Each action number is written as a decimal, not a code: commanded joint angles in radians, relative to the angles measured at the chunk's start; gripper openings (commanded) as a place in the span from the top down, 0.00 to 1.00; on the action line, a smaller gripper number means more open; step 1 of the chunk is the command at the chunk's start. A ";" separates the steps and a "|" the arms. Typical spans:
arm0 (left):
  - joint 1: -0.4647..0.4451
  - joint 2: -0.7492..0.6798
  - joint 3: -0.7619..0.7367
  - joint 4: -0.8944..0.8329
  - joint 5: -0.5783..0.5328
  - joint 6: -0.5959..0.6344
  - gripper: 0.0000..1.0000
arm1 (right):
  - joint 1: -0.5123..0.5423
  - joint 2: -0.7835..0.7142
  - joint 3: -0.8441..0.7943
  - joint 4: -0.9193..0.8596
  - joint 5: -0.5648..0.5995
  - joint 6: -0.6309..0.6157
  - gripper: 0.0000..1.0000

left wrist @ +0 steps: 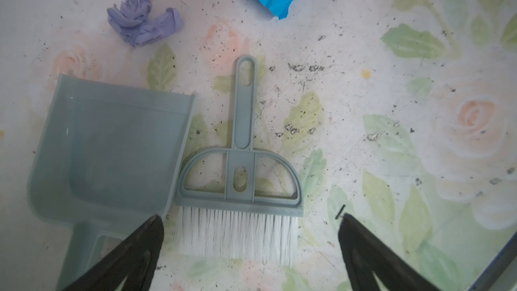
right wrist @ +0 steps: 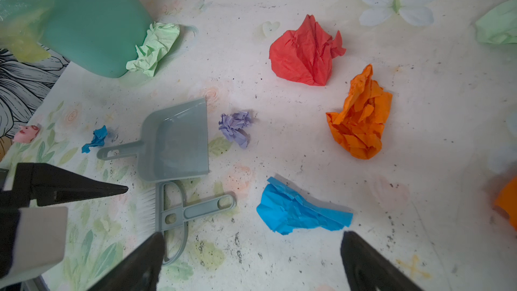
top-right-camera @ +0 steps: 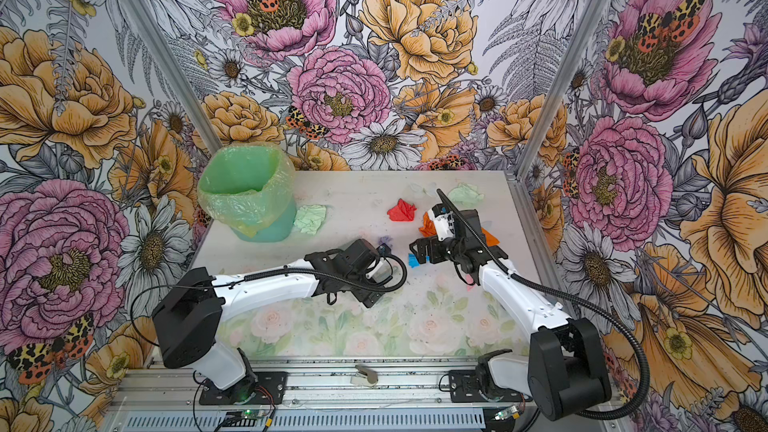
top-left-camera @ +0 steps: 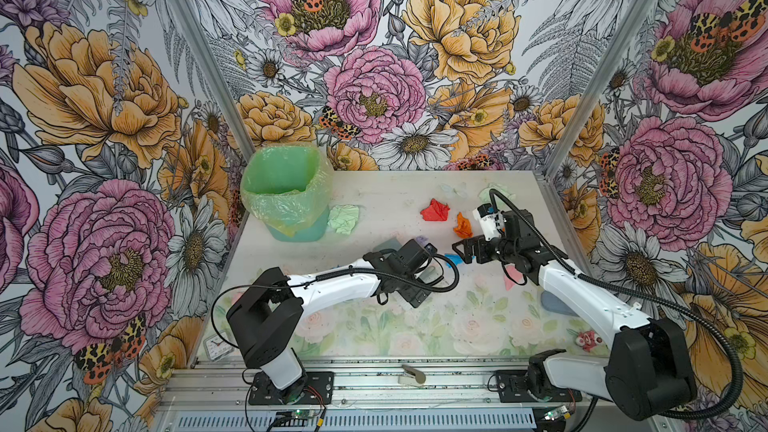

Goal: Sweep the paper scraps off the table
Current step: 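Lower the left gripper over the brush handle and close on it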

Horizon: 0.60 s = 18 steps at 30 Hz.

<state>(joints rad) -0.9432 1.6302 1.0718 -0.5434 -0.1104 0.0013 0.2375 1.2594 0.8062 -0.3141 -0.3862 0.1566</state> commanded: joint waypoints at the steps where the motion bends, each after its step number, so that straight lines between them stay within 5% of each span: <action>1: -0.007 -0.010 0.020 -0.026 -0.034 -0.015 0.01 | 0.007 0.009 -0.014 0.002 0.024 -0.003 0.00; 18: -0.005 0.046 0.056 -0.072 -0.070 -0.006 0.05 | 0.008 0.009 -0.022 0.003 0.036 0.002 0.00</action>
<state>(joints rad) -0.9436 1.6581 1.0958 -0.6022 -0.1604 -0.0010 0.2375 1.2655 0.7929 -0.3145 -0.3668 0.1570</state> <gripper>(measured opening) 0.951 0.996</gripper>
